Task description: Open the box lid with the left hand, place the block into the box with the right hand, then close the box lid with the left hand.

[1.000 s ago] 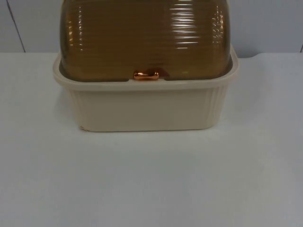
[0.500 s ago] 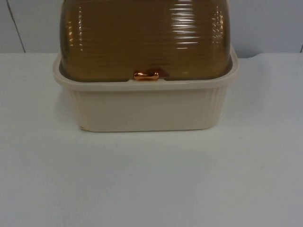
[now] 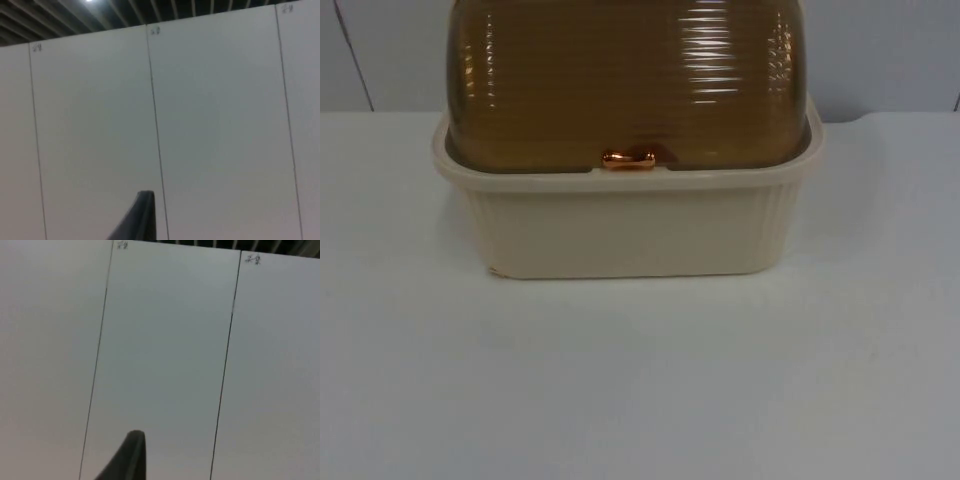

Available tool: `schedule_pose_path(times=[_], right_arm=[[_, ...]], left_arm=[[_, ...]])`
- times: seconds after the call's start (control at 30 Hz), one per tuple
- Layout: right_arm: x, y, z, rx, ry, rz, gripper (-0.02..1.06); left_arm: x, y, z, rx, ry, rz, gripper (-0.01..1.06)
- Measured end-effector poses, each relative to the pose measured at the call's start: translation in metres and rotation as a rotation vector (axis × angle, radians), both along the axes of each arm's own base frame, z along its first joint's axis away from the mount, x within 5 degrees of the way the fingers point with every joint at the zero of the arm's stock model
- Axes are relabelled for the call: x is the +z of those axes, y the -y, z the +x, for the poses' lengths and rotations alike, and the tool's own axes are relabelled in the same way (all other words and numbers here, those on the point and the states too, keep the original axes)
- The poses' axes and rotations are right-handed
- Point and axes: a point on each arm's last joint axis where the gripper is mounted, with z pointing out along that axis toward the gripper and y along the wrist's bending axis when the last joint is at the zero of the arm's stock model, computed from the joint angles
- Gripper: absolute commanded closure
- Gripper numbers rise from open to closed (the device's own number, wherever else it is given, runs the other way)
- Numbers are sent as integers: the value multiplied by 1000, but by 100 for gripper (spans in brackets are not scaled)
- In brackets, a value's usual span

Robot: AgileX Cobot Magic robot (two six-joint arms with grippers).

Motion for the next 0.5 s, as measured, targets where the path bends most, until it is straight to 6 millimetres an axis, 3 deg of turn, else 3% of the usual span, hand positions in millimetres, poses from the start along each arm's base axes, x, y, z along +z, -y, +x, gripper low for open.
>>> schedule_pose_path(times=[0.2, 0.5], right_arm=[[-16, -3, 3, 45, -96, 9, 0], [-16, -7, 2, 117, -106, 12, 0]], left_arm=[[-25, 3, -28, -25, 24, -12, 0], [-27, 6, -30, -66, 19, -10, 0]])
